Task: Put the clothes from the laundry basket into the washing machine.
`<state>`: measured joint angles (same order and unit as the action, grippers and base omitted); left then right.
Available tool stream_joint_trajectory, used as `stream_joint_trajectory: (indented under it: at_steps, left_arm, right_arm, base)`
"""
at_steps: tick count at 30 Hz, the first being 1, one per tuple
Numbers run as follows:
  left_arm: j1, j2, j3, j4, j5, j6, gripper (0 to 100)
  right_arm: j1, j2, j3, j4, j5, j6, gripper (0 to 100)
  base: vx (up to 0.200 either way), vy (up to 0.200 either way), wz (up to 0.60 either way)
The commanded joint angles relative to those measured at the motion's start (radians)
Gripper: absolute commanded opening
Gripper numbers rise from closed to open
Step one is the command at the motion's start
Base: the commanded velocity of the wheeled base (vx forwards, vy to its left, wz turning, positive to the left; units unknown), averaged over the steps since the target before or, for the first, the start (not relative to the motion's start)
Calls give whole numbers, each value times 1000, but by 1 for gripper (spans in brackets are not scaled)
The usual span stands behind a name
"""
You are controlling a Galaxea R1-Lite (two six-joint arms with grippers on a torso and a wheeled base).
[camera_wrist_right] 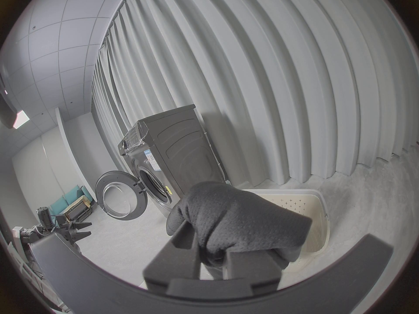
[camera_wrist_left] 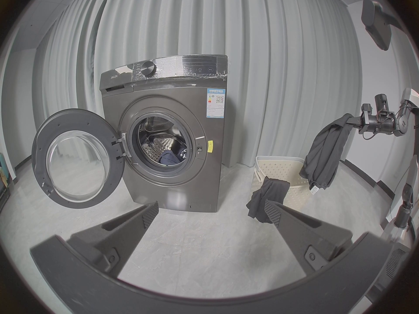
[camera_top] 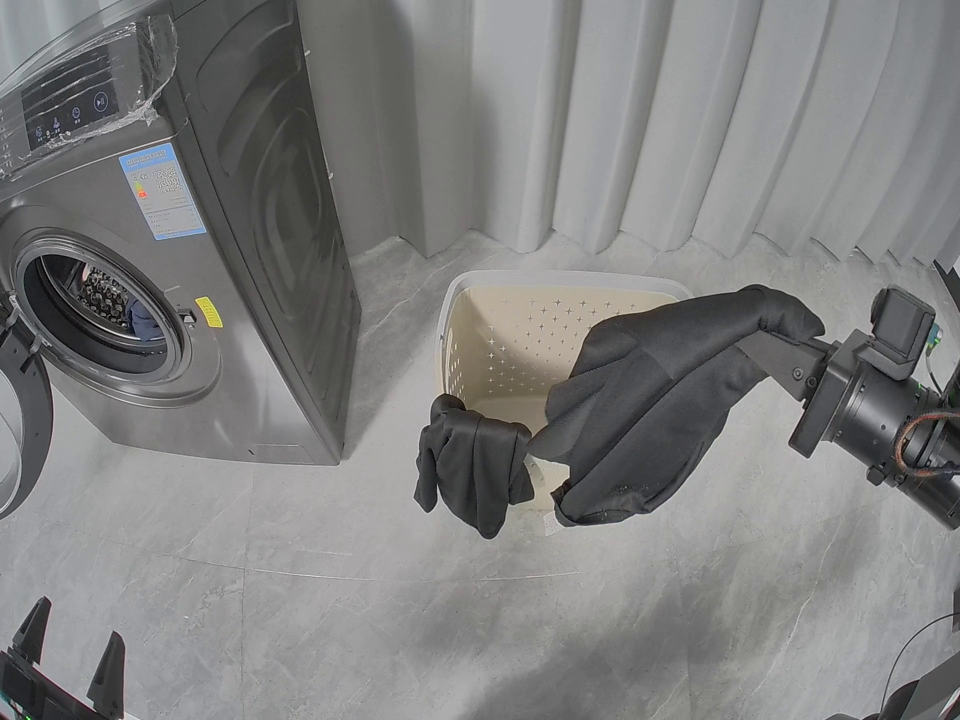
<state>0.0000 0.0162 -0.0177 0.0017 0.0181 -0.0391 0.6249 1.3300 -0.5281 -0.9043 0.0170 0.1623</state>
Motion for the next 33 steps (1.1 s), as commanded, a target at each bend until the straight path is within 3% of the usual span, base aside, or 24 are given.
stream_joint_trajectory:
  at_steps: [1, 33]
  left_arm:
    - [-2, -9, 18, 0, -1, 1, 100]
    - [-2, -9, 16, 0, -4, -1, 100]
  right_arm:
    - [3, -15, -3, -2, 1, 0, 0]
    - [13, -17, -10, -2, 9, 0, 0]
  base:
    - [0, 200, 0]
    - [0, 200, 0]
